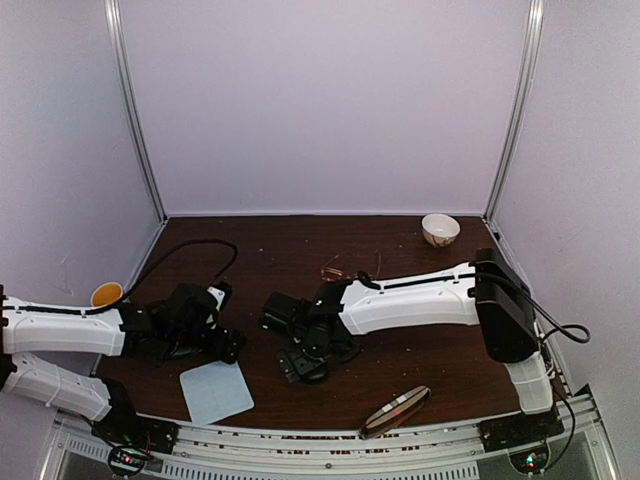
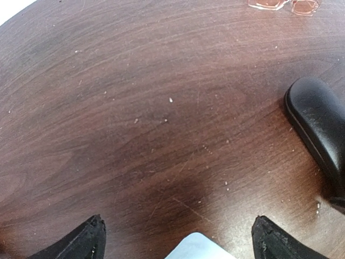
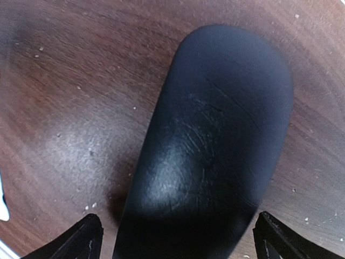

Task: Organize the sunglasses
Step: Pick up the sunglasses case from the center of the board.

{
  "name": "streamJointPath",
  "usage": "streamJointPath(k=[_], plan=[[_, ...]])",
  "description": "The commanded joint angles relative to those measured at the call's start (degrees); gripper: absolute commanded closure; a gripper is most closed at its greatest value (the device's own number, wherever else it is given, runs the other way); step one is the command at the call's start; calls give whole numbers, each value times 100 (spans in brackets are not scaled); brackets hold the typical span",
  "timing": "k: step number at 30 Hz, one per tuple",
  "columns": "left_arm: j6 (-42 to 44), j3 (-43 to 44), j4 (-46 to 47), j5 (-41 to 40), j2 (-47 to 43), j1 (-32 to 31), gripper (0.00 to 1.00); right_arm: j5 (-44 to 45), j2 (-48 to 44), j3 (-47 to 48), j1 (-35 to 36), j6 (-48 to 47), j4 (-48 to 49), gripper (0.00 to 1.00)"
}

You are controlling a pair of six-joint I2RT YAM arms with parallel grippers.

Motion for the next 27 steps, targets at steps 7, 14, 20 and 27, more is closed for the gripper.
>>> streamJointPath(k=[7,14,20,27], plan=[[-18,72,387,67,289,39,2,38,129,122,-100,131,-170,25],[-23,82,398,86,343,43,2,-95,0,-97,-148,103,76,49],[4,111,416,125,364,39,2,-141,-289,-395,-196,37,384,50],[31,148,429,229,325,39,2,-263,-697,-778,-250,-119,888,51]])
